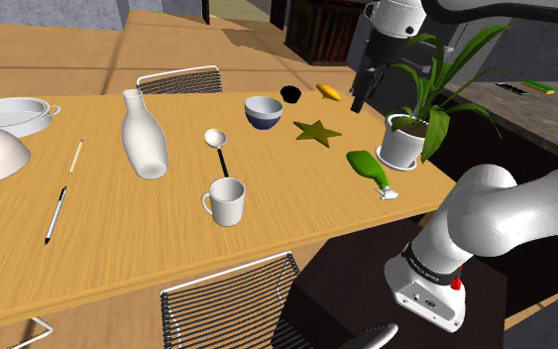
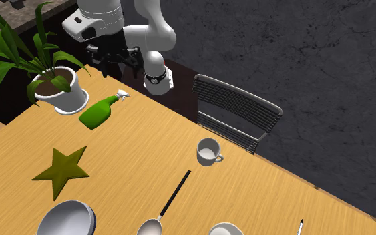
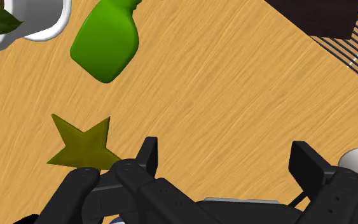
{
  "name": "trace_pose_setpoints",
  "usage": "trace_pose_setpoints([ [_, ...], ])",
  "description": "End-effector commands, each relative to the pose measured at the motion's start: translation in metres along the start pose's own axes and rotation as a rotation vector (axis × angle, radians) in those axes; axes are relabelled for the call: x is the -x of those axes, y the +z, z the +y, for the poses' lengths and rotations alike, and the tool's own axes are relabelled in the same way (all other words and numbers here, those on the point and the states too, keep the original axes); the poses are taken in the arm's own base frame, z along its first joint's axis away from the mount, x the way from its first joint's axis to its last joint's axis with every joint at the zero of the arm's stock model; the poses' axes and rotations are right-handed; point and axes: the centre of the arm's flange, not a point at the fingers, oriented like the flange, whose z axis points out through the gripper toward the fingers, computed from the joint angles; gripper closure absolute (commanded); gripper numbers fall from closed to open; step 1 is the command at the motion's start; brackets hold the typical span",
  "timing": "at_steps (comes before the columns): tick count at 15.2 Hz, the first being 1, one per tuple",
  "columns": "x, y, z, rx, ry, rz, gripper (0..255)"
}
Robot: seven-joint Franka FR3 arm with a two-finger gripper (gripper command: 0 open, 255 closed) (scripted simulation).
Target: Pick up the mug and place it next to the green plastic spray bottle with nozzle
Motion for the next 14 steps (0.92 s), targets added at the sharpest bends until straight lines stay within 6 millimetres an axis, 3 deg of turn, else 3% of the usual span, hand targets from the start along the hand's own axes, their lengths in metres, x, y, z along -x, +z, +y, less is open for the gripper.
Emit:
trace_pose_setpoints([
  [1, 0.000, 0.000, 0.000, 0.000, 0.000, 0.000, 0],
  [14, -0.091, 0.089, -0.111, -0.067, 0.016, -0.050, 0],
])
